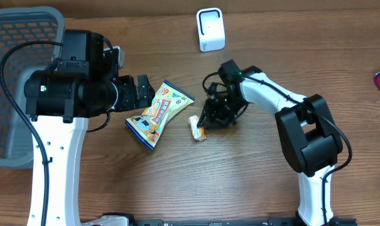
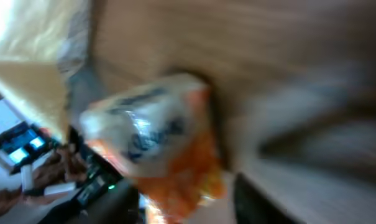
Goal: Scan the item barcode
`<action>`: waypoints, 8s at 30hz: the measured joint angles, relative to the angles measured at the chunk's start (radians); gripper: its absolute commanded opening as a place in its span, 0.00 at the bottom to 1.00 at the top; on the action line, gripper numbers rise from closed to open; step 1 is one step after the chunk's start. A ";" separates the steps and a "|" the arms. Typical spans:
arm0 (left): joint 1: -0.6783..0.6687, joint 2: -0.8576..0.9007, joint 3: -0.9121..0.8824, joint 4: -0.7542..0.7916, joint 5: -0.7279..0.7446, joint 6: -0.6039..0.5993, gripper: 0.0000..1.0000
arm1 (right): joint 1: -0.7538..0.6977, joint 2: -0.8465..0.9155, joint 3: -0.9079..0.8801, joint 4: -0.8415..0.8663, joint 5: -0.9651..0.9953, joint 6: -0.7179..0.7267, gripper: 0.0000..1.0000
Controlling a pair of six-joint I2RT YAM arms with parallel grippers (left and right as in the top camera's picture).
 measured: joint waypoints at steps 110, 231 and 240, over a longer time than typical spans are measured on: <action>0.000 0.000 0.000 0.000 0.000 0.000 1.00 | -0.108 -0.002 0.435 0.512 0.931 -0.192 0.04; 0.000 0.000 0.000 0.000 0.000 0.000 1.00 | 0.156 -0.025 0.215 0.404 0.172 0.233 0.11; 0.000 0.000 0.000 0.000 0.000 0.000 1.00 | 0.193 0.103 0.214 0.352 0.248 0.303 0.04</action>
